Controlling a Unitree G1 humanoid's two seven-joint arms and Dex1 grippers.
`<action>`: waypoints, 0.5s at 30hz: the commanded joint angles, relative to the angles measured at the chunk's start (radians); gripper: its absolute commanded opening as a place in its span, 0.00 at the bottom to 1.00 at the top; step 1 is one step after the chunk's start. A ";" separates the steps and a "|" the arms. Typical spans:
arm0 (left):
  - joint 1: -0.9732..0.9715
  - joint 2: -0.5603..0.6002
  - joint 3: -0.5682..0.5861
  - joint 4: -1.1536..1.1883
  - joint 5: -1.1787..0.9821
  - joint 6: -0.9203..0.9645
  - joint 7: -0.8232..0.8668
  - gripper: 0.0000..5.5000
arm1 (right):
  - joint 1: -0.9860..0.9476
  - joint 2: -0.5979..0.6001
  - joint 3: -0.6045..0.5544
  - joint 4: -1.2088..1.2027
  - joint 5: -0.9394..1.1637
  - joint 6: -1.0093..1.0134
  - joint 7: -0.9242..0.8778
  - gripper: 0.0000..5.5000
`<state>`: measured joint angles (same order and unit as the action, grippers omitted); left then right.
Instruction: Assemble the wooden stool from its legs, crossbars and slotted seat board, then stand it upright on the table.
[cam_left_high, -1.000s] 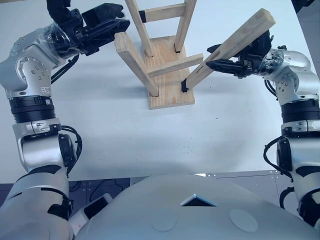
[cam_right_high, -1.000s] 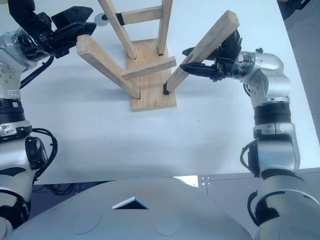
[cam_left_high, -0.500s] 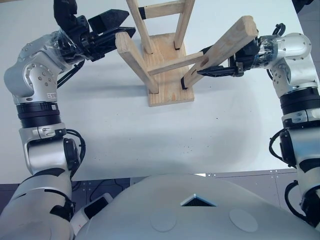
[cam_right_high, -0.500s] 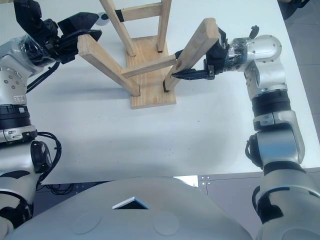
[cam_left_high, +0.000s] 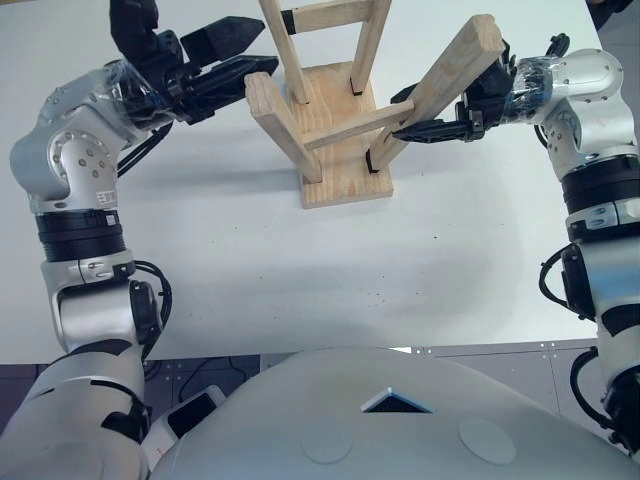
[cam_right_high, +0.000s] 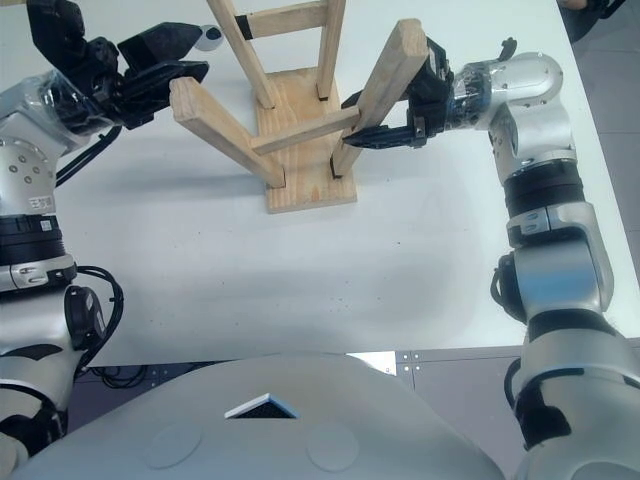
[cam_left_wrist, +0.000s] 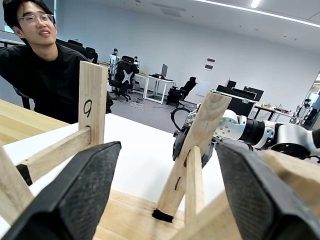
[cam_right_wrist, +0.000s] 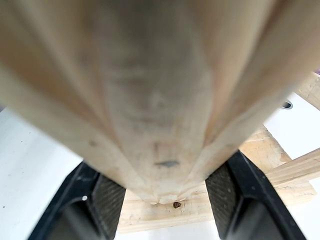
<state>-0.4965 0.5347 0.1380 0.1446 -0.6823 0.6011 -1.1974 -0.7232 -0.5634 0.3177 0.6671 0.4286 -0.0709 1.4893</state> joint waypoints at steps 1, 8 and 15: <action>-0.130 0.005 -0.040 0.035 0.052 -0.031 0.017 0.63 | 0.073 -0.024 0.055 0.077 -0.174 0.065 -0.067 0.37; -0.331 0.033 -0.140 0.043 0.120 -0.043 -0.050 0.63 | 0.088 -0.026 0.051 0.063 -0.171 0.070 -0.076 0.37; -0.551 0.026 -0.428 -0.103 0.267 0.257 0.043 0.63 | 0.094 -0.008 0.055 0.056 -0.168 0.073 -0.099 0.37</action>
<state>-1.0031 0.5461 -0.2096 0.0747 -0.4612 0.8011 -1.1586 -0.7199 -0.5597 0.3141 0.6647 0.4248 -0.0607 1.4452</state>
